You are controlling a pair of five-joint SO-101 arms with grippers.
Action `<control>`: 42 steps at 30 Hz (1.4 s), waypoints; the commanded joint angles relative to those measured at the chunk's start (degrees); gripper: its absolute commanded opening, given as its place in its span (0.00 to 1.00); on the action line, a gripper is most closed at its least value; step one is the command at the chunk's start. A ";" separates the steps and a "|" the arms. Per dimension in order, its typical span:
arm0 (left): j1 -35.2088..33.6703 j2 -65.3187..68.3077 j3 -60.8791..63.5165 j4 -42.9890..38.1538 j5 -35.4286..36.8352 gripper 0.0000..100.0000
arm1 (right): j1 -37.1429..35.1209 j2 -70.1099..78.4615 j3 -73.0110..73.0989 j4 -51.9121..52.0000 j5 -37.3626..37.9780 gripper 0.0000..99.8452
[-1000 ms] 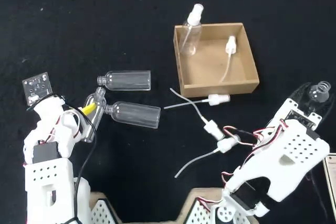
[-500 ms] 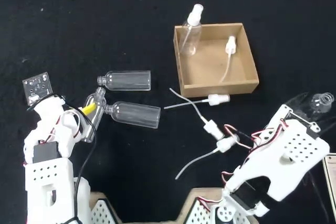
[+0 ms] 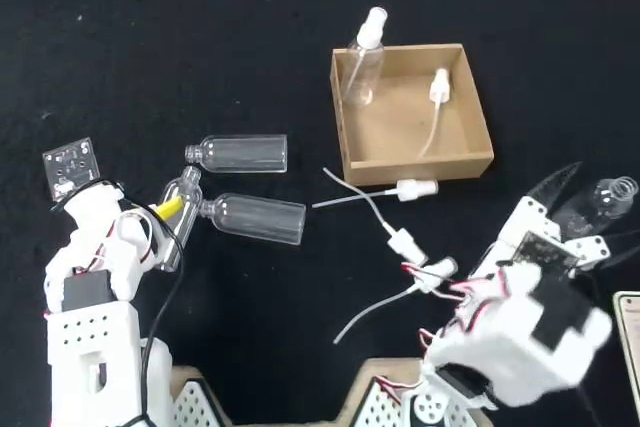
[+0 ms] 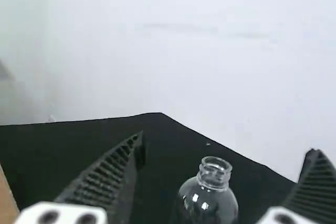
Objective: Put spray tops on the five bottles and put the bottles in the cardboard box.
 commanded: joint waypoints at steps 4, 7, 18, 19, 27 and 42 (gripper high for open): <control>0.04 -0.62 -0.75 -1.05 0.35 0.33 | -1.14 -20.35 3.82 12.48 4.40 0.40; 0.04 -0.62 -0.66 -1.05 0.35 0.33 | -4.40 -27.56 2.07 30.42 9.93 0.40; 0.04 -0.62 -0.66 -1.05 0.35 0.33 | -7.74 -63.43 -17.45 109.01 -2.81 0.40; 0.04 -0.62 -0.66 -1.05 0.35 0.33 | -9.14 -66.77 -19.65 114.73 -3.60 0.40; -0.13 -0.62 -0.66 -1.05 0.26 0.33 | -27.78 -73.89 -30.55 135.82 0.35 0.22; 0.04 -0.62 -0.57 -0.97 0.26 0.33 | -33.93 -28.26 -56.75 137.23 -15.12 0.28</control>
